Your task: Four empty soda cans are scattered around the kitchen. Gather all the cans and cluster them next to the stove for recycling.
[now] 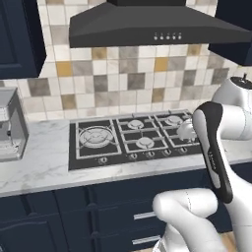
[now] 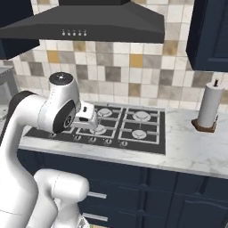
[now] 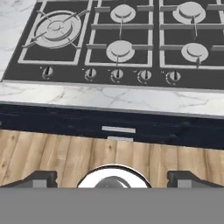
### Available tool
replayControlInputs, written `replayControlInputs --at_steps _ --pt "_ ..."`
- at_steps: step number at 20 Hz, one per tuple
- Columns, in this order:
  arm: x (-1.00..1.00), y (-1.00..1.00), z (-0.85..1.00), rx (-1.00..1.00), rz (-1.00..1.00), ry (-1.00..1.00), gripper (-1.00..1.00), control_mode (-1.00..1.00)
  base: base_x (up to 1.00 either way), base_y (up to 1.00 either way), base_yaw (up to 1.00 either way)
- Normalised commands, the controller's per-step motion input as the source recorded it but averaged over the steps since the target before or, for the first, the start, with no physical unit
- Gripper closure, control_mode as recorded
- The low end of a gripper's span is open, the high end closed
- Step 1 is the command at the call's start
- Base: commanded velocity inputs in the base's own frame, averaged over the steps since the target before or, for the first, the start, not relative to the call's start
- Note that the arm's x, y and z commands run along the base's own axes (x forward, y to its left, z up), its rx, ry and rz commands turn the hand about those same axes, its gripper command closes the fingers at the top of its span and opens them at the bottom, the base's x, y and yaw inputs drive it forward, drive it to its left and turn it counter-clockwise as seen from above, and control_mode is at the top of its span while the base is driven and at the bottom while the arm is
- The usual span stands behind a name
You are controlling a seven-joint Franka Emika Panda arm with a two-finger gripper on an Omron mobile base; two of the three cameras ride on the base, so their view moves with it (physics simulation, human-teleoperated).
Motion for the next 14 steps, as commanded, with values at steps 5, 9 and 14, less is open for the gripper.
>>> replayControlInputs --at_steps 5,9,14 --pt "0.00 0.00 0.00 0.00 0.00 0.00 -1.00 1.00 -0.14 -0.53 0.02" --pt "0.00 0.00 0.00 0.00 0.00 0.00 -1.00 1.00 0.06 -0.67 0.03" --pt "0.00 0.00 0.00 0.00 0.00 0.00 -1.00 1.00 0.07 -0.75 0.02"
